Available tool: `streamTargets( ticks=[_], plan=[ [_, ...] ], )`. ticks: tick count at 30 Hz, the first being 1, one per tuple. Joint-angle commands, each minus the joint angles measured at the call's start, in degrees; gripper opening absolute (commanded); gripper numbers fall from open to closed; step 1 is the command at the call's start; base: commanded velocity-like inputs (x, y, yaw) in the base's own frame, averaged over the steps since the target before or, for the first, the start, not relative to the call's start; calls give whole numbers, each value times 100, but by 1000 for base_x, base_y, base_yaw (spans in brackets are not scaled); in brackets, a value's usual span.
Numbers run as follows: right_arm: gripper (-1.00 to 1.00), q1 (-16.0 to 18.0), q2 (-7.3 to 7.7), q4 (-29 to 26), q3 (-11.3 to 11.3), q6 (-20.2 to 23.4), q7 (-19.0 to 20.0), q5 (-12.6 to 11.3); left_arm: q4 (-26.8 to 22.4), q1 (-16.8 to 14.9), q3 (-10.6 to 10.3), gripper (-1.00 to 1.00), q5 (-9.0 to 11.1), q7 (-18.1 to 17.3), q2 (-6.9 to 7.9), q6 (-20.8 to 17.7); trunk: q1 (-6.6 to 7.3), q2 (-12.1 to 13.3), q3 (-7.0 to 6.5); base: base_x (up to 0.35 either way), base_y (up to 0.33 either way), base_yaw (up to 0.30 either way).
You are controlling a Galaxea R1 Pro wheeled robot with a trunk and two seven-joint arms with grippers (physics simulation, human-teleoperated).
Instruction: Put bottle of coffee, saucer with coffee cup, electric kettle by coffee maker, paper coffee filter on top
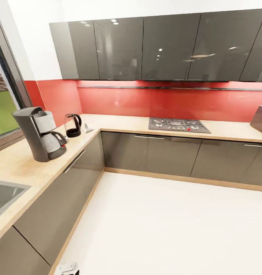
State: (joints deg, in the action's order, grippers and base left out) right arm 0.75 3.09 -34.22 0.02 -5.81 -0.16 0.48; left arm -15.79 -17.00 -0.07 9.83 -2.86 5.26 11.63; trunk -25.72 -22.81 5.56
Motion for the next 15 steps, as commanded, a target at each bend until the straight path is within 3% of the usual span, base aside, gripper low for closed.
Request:
streamTargets(
  ticks=[1,10,15],
  plan=[
    [100,4,0,3,0,-17,-3,5,6,-5,-1,100,54,-30,1,15,-6,-11,12,333,-135,28],
    [100,4,-1,3,-2,-17,-10,5,6,-5,-10,100,54,-30,1,15,-6,-11,12,333,-134,185],
    [100,4,-1,3,-2,-17,-10,5,39,-5,-7,100,54,-30,1,20,-6,-11,12,333,-129,39]
  ],
)
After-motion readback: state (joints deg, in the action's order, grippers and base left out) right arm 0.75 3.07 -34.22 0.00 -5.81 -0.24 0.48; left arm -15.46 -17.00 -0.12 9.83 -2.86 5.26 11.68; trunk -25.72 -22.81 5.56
